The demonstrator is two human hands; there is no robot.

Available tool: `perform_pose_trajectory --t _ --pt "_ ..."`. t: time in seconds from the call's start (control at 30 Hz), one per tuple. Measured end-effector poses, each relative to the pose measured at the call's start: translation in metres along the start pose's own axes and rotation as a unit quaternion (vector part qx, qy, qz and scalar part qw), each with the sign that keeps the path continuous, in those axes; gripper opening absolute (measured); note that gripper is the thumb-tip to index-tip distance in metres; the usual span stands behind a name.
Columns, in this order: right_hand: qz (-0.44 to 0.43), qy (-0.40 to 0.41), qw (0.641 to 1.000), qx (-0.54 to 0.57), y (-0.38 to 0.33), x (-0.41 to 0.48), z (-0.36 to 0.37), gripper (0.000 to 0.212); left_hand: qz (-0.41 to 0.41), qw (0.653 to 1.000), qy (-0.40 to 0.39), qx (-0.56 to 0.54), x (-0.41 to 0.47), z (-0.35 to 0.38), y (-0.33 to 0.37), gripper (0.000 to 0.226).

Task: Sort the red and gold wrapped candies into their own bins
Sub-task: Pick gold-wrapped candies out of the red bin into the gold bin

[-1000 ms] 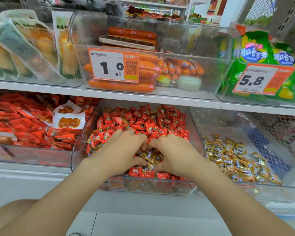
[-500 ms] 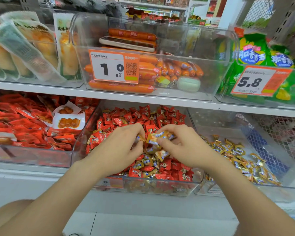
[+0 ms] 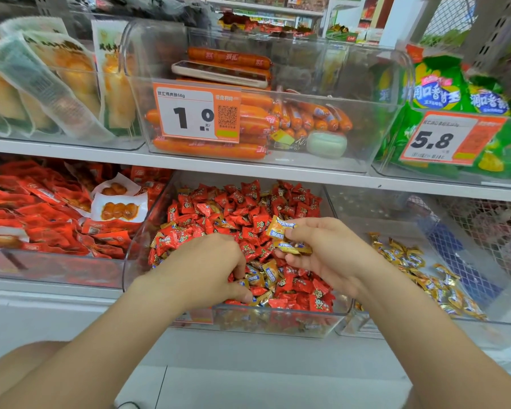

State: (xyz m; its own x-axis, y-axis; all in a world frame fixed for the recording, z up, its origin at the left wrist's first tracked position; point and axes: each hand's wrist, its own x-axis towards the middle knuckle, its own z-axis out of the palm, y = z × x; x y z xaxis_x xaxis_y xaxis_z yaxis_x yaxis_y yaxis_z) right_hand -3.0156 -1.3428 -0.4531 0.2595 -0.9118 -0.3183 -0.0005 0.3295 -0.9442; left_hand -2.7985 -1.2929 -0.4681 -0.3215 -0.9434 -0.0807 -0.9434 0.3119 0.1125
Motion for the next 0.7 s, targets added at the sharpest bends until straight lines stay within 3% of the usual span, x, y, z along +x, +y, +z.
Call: perform_pose_trajectory --t 0.1,0.2,0.4,0.57,0.7 --pt "0.044 0.007 0.996 0.083 -0.002 -0.001 0.007 0.022 -0.017 1.000 0.011 0.021 0.003 0.005 0.009 0.044" --pt "0.064 0.027 0.992 0.101 -0.002 -0.003 0.010 0.021 -0.013 0.999 0.011 -0.034 0.002 0.009 0.008 0.032" --pt "0.021 0.070 0.997 0.000 0.000 -0.003 0.015 0.008 0.023 0.993 0.106 -0.049 0.001 0.005 0.014 0.022" --pt "-0.015 0.101 0.992 -0.072 0.003 -0.001 0.010 0.025 -0.012 0.997 0.074 0.016 0.013 0.000 0.020 0.039" --pt "-0.036 0.112 0.985 -0.122 0.006 0.002 0.001 0.018 -0.001 0.995 0.092 -0.048 0.012 0.010 0.011 0.023"
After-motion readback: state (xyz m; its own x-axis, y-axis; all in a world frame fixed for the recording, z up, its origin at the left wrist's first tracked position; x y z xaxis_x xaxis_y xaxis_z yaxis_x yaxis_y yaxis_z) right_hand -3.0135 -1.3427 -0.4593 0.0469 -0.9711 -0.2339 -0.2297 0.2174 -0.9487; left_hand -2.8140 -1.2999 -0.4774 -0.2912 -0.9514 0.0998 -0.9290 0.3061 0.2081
